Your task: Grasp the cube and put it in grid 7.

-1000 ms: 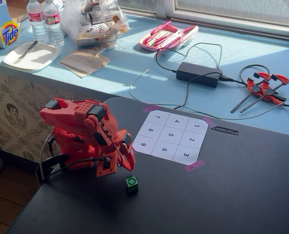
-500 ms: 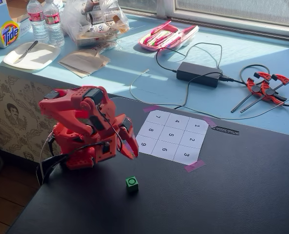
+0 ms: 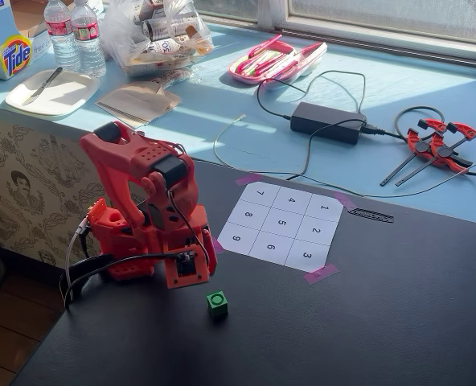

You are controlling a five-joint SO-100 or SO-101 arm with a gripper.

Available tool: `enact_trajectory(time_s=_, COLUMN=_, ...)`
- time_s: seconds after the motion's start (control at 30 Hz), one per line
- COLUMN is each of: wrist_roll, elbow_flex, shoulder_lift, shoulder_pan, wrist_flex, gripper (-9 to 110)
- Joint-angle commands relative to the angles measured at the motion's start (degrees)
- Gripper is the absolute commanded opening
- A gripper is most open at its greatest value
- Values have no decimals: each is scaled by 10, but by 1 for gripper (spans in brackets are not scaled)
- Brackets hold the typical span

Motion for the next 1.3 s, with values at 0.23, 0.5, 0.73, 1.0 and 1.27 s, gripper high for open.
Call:
enact_trajectory(time_s=0.23, wrist_roll=-59, elbow_flex=30, shoulder_lift=-46, shoulder_pan=12, wrist_flex=-112, gripper=22)
enact_trajectory(time_s=0.5, wrist_roll=-57, elbow_flex=108, shoulder_lift=-56, shoulder_pan=-11, wrist_flex=-230, gripper=23)
enact_trajectory(time_s=0.73, wrist_roll=-56, elbow_flex=146, shoulder_lift=-54, shoulder_pan=-26, wrist_flex=-286, gripper=23)
enact_trajectory(time_s=1.0, wrist_roll=-47, elbow_flex=188, shoulder_lift=-18, shoulder_pan=-40, wrist_flex=-335, gripper=0)
enact_trajectory(time_s=1.27, wrist_roll=39, elbow_flex=92, shoulder_lift=40, shoulder_pan=-160, wrist_flex=-242, gripper=0)
